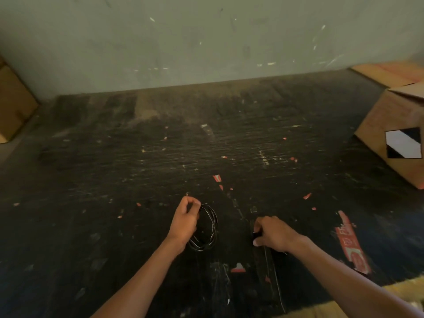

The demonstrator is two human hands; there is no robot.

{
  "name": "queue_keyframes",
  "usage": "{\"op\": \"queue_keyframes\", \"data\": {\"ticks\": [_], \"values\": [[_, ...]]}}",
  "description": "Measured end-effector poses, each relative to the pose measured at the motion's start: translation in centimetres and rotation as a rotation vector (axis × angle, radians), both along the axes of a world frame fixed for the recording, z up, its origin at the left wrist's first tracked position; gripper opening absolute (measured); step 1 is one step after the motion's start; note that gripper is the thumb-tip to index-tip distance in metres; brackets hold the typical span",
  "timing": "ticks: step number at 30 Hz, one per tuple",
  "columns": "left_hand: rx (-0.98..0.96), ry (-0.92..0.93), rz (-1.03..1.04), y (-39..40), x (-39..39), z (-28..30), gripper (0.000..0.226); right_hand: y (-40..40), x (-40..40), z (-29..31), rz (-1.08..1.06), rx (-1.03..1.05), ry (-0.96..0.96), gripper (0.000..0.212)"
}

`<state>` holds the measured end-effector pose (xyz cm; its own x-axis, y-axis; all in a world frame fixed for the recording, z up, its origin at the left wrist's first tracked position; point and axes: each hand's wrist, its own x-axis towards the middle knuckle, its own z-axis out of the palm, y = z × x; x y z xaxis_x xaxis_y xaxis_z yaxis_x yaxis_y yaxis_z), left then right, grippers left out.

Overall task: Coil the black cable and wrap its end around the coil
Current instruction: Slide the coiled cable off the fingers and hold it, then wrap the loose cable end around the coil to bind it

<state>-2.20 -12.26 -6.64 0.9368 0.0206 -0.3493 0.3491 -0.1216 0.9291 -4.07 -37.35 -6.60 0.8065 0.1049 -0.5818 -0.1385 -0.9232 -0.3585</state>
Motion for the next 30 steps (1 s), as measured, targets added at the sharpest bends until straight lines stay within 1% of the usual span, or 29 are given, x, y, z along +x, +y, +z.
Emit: {"op": "queue_keyframes", "data": {"ticks": [5, 7, 10, 12, 14, 16, 19, 24, 30], "values": [[-0.008, 0.057, 0.003, 0.0, -0.4, -0.3, 0.014, 0.4, 0.6, 0.2, -0.009, 0.041, -0.040, 0.022], [0.013, 0.067, -0.007, 0.1, -0.6, -0.3, 0.013, 1.0, 1.1, 0.5, -0.013, 0.085, -0.060, 0.019], [0.166, 0.042, -0.072, 0.0, -1.1, 0.0, 0.011, 2.7, 1.6, 1.9, -0.031, 0.256, -0.125, 0.023], [0.292, -0.033, -0.152, 0.0, -1.3, 0.2, 0.011, 4.3, 1.8, 3.0, -0.042, 0.389, -0.209, 0.023], [0.346, -0.101, -0.236, -0.1, -1.4, 0.4, 0.011, 5.9, 2.0, 4.1, -0.052, 0.498, -0.276, 0.021], [0.322, -0.116, -0.278, 0.0, -1.2, 0.9, 0.012, 7.2, 2.4, 4.7, -0.047, 0.559, -0.312, 0.020], [0.247, -0.121, -0.256, 0.2, -0.9, 1.7, 0.015, 8.3, 2.7, 5.2, -0.041, 0.602, -0.327, 0.021], [0.087, -0.088, -0.164, 0.3, -1.3, 1.9, 0.034, 8.9, 2.8, 4.9, 0.016, 0.580, -0.346, 0.026], [0.168, -0.114, -0.164, 0.0, -1.1, 1.6, 0.028, 9.4, 3.0, 4.7, 0.006, 0.558, -0.388, 0.016]]}}
